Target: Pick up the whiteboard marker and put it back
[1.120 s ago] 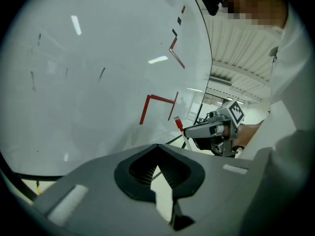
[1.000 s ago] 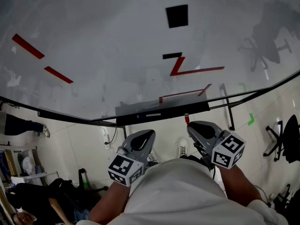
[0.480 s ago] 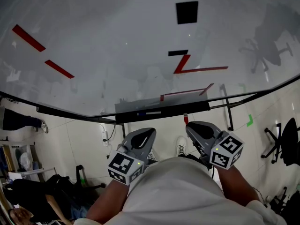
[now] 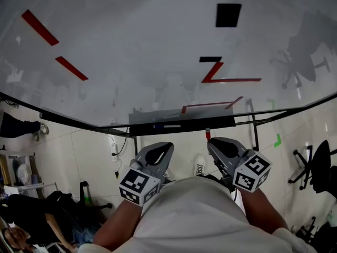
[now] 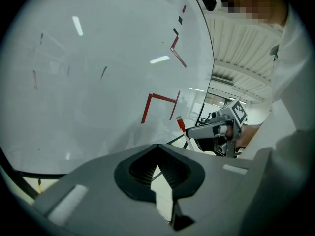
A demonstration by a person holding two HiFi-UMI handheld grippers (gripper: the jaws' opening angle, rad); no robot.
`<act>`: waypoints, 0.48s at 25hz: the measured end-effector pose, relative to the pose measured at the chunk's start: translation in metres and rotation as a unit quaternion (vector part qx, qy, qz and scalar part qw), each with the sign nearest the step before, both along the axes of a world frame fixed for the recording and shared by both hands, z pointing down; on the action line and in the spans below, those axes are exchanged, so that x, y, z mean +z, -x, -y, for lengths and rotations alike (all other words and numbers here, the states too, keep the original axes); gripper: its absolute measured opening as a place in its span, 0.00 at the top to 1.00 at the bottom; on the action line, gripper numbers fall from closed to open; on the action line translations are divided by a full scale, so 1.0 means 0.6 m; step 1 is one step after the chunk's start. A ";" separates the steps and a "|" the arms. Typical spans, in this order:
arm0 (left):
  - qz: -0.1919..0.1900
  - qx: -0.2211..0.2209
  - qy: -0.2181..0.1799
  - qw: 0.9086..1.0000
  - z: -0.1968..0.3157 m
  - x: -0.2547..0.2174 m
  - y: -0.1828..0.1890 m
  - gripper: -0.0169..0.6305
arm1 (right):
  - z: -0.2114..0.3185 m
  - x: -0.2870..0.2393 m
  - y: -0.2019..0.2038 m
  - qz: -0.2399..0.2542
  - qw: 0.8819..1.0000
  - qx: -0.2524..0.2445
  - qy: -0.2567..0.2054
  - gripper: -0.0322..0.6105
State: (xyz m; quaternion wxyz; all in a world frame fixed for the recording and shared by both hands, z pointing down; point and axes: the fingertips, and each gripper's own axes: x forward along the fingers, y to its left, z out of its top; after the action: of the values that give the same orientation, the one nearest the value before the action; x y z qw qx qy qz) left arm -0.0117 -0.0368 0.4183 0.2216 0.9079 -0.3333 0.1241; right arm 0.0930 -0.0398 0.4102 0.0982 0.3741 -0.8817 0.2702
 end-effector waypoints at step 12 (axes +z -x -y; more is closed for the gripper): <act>0.006 -0.001 0.002 1.000 0.003 0.005 0.000 0.95 | 0.008 0.009 0.002 -0.015 1.000 -0.007 -0.002 0.89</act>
State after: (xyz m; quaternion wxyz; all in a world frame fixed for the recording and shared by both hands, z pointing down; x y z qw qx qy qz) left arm -0.0117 -0.0384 0.4215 0.2212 0.9066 -0.3350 0.1301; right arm 0.0916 -0.0446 0.4154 0.1130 0.3720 -0.8833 0.2621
